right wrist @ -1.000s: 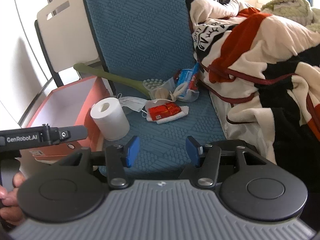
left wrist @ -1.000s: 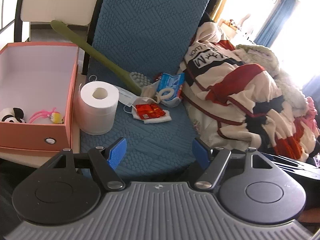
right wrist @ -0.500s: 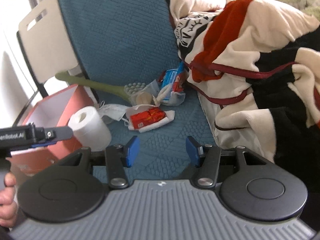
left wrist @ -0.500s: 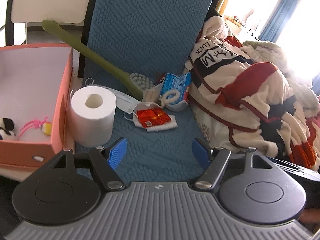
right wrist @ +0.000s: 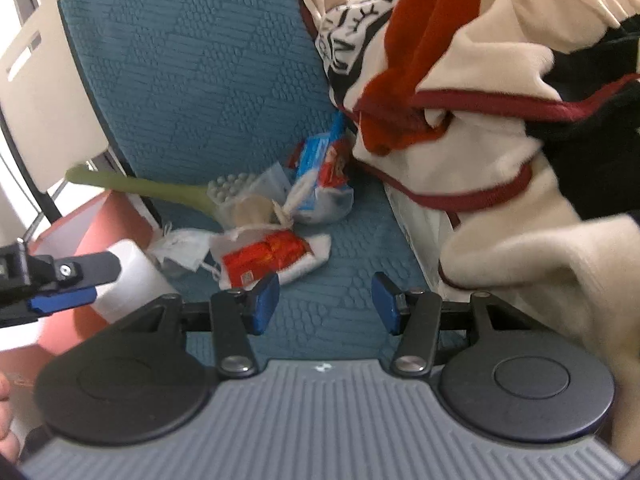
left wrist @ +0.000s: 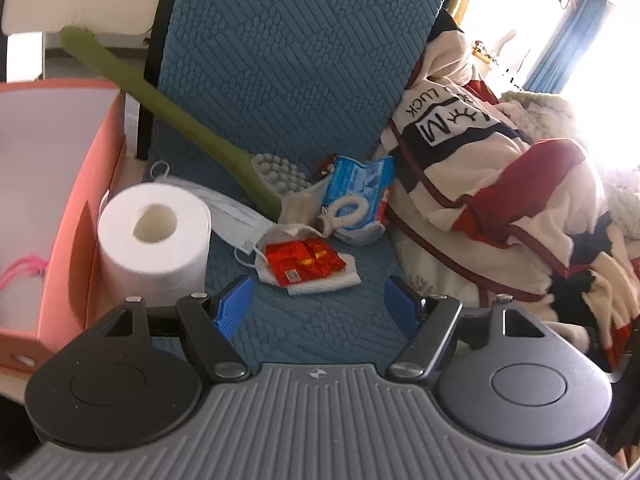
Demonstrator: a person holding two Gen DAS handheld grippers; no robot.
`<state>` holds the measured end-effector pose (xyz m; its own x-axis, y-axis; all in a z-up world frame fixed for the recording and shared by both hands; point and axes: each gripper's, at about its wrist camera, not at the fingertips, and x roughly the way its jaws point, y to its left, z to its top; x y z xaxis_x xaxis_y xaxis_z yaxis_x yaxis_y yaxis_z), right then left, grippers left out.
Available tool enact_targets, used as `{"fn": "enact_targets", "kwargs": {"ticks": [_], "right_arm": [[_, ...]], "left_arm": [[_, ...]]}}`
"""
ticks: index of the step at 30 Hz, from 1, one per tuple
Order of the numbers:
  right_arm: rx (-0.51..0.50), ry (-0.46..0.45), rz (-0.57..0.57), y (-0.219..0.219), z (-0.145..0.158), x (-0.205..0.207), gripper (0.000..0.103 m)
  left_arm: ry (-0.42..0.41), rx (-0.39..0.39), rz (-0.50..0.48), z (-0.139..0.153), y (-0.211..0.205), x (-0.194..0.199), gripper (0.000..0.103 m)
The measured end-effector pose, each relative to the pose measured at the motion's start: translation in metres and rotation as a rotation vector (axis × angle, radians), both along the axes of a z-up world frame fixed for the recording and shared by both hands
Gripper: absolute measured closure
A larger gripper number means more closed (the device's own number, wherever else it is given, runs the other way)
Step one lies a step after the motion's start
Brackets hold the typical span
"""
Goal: Organize soft objects
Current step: 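Lower the right tool onto the white plush ring and close it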
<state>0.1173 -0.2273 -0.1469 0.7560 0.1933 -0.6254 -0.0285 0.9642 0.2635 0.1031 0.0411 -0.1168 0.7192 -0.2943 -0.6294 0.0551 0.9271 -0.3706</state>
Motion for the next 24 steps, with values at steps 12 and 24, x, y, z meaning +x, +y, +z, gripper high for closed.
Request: {"fn": "enact_targets", "kwargs": {"ticks": [12, 24], "right_arm": [[0.133, 0.008, 0.015, 0.008, -0.029, 0.067, 0.048], [0.424, 0.065, 0.035, -0.006, -0.063, 0.132, 0.058]], "left_arm": [[-0.009, 0.058, 0.066, -0.026, -0.007, 0.044, 0.026], [-0.014, 0.058, 0.087, -0.050, -0.010, 0.091, 0.039]]}}
